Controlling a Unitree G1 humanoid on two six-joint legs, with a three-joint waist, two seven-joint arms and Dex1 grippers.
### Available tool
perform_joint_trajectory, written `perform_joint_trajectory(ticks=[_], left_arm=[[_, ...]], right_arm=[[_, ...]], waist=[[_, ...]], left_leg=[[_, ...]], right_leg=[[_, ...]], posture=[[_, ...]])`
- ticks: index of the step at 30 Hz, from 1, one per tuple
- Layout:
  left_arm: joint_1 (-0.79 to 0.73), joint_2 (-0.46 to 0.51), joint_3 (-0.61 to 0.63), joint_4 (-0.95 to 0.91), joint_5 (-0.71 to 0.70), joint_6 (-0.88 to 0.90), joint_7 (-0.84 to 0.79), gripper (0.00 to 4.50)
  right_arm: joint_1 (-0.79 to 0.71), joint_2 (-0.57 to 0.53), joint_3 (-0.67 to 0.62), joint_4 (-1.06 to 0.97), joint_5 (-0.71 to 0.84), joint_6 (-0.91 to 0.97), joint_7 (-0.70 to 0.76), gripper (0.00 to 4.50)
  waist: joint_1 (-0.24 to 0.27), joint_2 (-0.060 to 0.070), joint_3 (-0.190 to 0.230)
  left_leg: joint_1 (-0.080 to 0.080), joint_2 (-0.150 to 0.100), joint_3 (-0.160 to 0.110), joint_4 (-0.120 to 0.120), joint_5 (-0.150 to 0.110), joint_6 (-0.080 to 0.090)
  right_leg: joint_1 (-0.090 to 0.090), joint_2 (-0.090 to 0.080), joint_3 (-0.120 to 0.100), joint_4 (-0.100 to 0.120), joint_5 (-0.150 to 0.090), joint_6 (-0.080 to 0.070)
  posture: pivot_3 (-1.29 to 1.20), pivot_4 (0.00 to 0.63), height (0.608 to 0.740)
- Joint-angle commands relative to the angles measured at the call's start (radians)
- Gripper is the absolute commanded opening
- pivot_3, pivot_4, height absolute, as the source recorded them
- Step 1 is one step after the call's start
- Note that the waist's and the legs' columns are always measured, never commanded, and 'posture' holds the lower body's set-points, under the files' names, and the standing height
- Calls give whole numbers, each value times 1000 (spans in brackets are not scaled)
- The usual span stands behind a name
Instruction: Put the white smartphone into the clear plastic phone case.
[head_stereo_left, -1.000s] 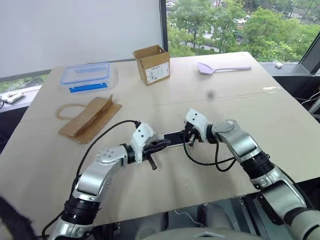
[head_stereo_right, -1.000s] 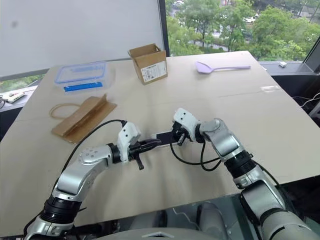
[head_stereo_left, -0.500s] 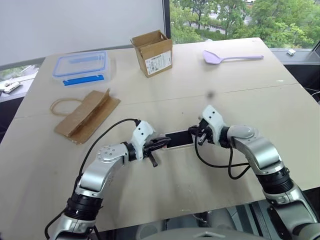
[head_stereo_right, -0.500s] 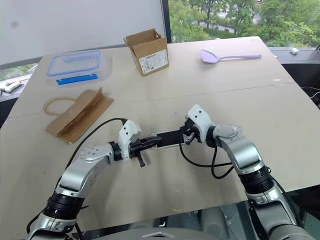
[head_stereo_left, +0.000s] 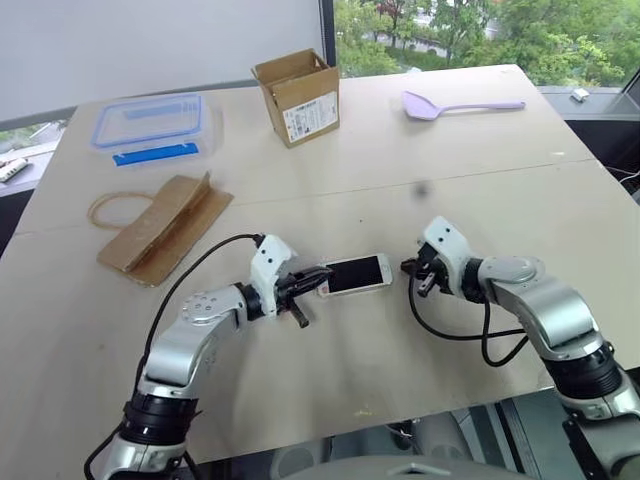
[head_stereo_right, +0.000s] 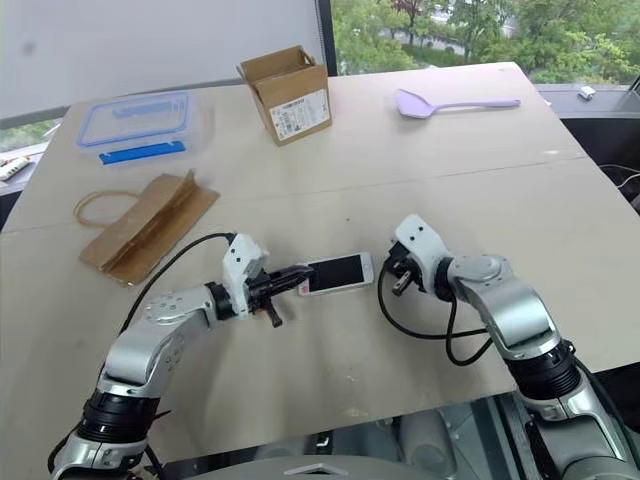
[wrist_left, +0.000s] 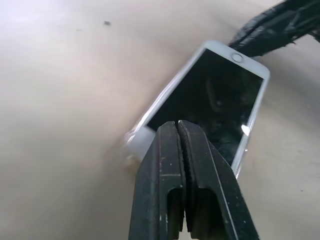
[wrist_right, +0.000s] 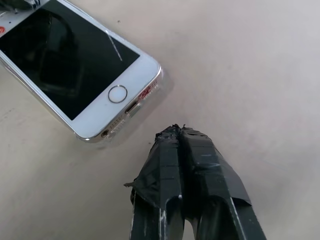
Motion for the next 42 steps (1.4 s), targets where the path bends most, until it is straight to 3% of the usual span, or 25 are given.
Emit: perform_joint_trajectory(ticks=[1,9,17,24,30,36,42], left_arm=[[32,39,48,-18,-15,-13,-16,64],[35,91,8,79,45,-98,-88,64],[11,38,-75,102,79,-150,-106,64],[1,16,-99,144,104,-191,-136,64],[-3,-3,-102,171,117,-220,-144,64],[18,2,-12,196,78,-231,-138,64],[9,-7,36,156,-64,-184,-221,64]], right_arm=[[3,-8,-10,-48,18,-5,-10,27],[-21,10,21,-41,17,-17,-37,27],[-54,15,103,-22,5,-39,-38,27],[-140,13,234,19,-35,-79,15,27],[-152,12,268,30,-54,-89,45,27],[-127,-26,166,3,-43,-64,34,27],[-120,-65,5,-45,39,15,41,27]], waist=[[0,-1,1],[3,-2,2],[15,-1,1],[22,-1,1],[23,0,0],[25,0,-1],[23,0,0]], left_leg=[[0,0,0,0,0,0],[0,0,2,1,0,0],[0,-1,3,4,0,0],[1,-1,3,5,0,0],[3,-1,3,5,0,0],[4,-1,2,8,0,0],[3,0,2,9,0,0]], right_leg=[[0,0,0,0,0,0],[0,0,0,1,0,0],[2,0,0,2,2,-3],[3,0,0,3,3,-4],[4,0,0,5,3,-4],[7,0,-1,4,3,-4],[7,1,-1,4,3,-4]], posture=[[0,150,740],[0,150,740],[0,150,740],[0,150,740],[0,150,740],[0,150,740],[0,150,740]])
